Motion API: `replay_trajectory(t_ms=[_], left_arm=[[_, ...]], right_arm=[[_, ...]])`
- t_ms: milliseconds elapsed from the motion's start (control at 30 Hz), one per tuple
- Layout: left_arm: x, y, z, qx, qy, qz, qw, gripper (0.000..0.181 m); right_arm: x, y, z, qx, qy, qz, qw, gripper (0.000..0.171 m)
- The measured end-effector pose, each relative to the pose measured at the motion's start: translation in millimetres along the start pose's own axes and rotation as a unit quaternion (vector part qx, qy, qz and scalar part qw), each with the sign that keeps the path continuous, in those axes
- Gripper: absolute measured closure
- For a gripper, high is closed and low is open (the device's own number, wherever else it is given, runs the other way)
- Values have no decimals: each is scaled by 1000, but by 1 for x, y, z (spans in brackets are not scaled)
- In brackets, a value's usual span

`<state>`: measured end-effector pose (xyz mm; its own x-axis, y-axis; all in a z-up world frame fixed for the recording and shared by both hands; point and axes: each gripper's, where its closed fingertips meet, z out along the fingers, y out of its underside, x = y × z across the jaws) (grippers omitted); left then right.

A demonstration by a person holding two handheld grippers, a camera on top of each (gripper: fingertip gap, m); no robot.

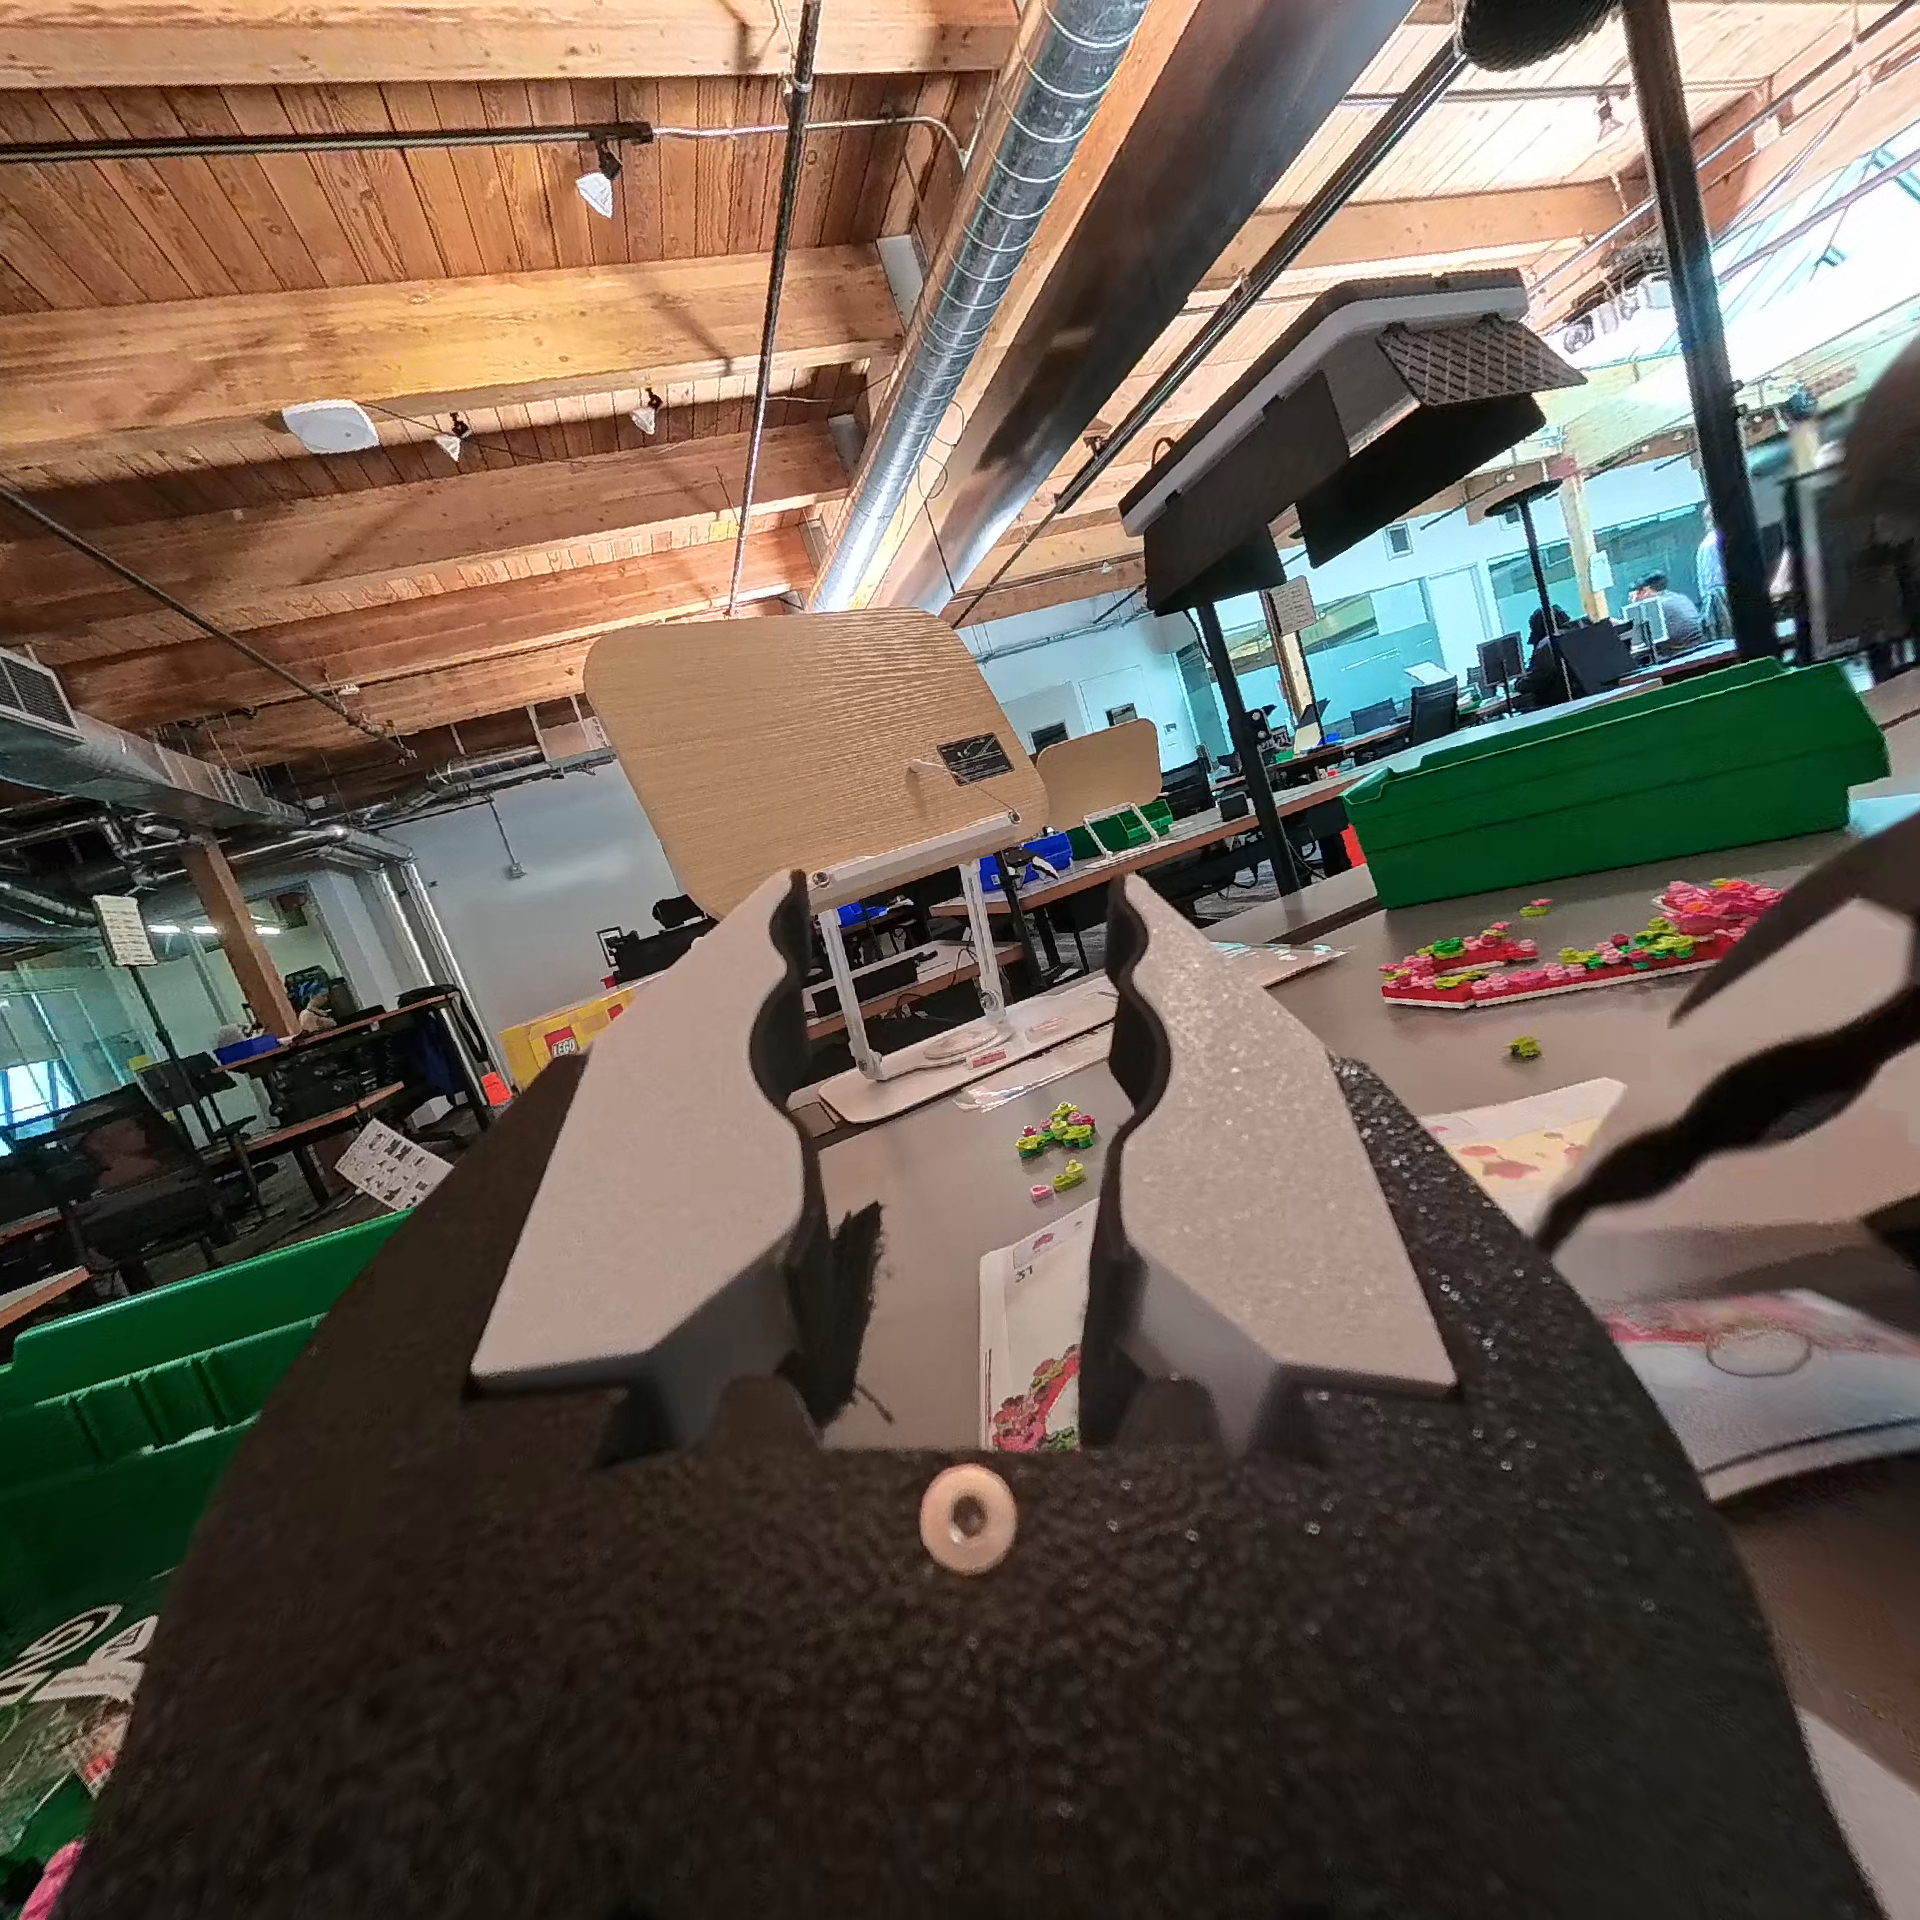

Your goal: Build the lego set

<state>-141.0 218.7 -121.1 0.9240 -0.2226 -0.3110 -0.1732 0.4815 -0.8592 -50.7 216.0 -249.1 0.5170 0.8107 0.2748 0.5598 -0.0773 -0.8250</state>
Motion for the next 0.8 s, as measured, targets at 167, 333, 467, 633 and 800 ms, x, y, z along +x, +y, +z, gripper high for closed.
replay_trajectory(t_ms=[167, 333, 467, 633, 800], left_arm=[[-2, 0, 0, -1, -2, -7, 1000, 128], [-1, 1, 0, -3, -1, -10, 1000, 128], [1, 2, 1, -5, 2, -11, 1000, 128], [5, 2, 1, -7, 10, -12, 1000, 128], [6, 3, 2, -8, 15, -11, 1000, 128]], right_arm=[[77, -38, -82, 177, 230, -86, 953, 161], [202, 35, -185, 166, 467, -37, 868, 162], [250, 96, -250, 154, 563, -14, 812, 163], [265, 114, -269, 209, 557, 78, 800, 163], [259, 107, -260, 205, 544, 47, 813, 163]])
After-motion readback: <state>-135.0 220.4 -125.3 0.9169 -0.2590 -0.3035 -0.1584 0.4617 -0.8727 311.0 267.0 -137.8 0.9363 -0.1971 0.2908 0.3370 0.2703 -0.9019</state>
